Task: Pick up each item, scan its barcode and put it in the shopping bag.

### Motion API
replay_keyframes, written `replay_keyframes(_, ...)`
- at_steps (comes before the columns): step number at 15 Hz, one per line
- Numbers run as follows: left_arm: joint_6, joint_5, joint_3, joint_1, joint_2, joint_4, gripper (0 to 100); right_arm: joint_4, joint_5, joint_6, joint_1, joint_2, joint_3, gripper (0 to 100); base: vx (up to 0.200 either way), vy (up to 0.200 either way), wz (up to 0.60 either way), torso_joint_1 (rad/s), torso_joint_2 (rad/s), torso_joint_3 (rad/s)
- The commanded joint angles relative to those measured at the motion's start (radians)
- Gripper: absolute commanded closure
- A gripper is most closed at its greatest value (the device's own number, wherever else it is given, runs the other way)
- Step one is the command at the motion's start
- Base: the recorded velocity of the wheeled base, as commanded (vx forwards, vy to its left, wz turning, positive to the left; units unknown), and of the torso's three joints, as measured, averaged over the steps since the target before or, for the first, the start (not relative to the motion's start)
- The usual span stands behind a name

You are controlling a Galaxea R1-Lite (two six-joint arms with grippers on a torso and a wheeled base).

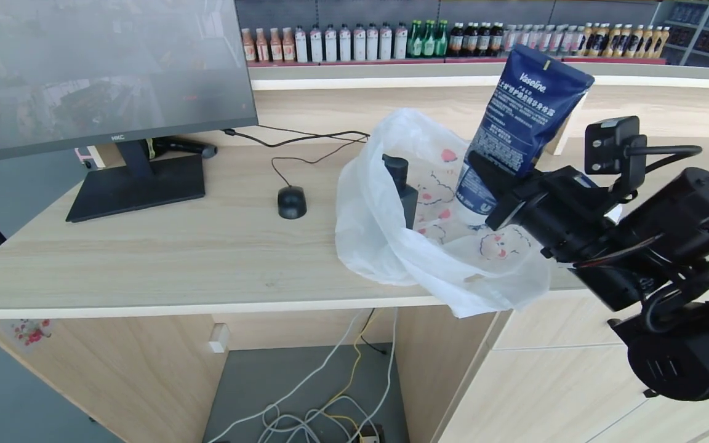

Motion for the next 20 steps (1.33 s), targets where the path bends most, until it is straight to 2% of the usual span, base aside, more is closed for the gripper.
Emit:
replay_keyframes(1,0.000,0.000,0.000,0.001,0.000,0.000,0,-0.001,0.002,-0.001,-0.005,0.066,-0.014,100,0.000,0.000,0.00,0.000,0.00,0.000)
replay_keyframes(6,0.000,0.000,0.000,-0.001,0.000,0.000,0,-0.004,0.007,-0.004,-0.060,0.151,-0.018,100,0.000,0.000,0.00,0.000,0.00,0.000)
replay_keyframes(20,0.000,0.000,0.000,0.001,0.000,0.000,0,-0.004,0.005,-0.010,-0.054,0.181,0.005,100,0.000,0.000,0.00,0.000,0.00,0.000)
